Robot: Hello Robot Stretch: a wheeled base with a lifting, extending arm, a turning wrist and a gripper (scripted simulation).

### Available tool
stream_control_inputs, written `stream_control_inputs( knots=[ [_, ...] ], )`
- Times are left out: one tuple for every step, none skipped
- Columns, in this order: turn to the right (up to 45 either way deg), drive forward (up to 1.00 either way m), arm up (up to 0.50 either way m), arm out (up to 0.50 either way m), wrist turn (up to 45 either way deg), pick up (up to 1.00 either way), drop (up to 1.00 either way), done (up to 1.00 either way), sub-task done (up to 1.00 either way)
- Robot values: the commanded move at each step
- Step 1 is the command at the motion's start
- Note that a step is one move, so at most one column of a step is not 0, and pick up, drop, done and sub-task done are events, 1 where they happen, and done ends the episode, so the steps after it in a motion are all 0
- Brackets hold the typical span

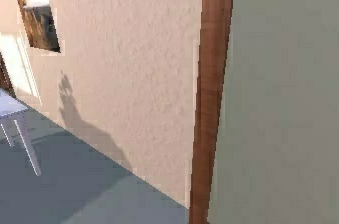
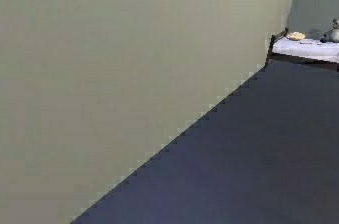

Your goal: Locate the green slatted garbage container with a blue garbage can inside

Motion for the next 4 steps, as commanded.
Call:
stream_control_inputs(
  knots=[
    [12.0,0.00,0.00,0.00,0.0,0.00,0.00,0.00,0.00],
    [0.0,0.10,0.00,0.00,0.0,0.00,0.00,0.00,0.00],
    [3.0,0.00,0.00,0.00,0.0,0.00,0.00,0.00,0.00],
    [45.0,0.00,0.00,0.00,0.0,0.00,0.00,0.00,0.00]
  ],
)
